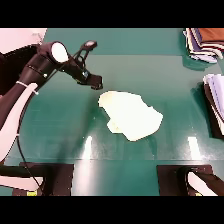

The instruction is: Fold the shirts.

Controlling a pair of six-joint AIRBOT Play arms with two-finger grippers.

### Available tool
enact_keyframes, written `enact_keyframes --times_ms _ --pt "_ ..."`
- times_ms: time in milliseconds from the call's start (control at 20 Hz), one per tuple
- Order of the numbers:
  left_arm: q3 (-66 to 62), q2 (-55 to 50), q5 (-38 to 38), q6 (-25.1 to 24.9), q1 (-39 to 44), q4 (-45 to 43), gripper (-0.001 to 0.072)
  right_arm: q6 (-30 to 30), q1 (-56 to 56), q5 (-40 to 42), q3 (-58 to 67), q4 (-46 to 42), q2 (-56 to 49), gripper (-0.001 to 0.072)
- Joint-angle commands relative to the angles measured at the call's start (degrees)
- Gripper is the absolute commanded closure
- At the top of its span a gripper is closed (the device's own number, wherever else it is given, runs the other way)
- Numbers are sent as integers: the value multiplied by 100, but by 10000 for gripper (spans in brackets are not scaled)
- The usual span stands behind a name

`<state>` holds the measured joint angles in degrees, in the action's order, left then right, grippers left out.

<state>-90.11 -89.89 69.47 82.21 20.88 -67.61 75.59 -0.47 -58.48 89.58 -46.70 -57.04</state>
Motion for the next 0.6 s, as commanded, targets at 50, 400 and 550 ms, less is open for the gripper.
enact_keyframes --times_ms 50,400,550 --pt "398 -608 -205 -313 -122 809 82 0 4 -107 -4 -57 0 695" --pt "374 -748 -758 -269 -122 960 680 238 -120 -1250 -4 -450 -205 695" --pt "345 -592 -754 -256 -232 835 682 269 -321 -2232 -33 -820 -579 695"
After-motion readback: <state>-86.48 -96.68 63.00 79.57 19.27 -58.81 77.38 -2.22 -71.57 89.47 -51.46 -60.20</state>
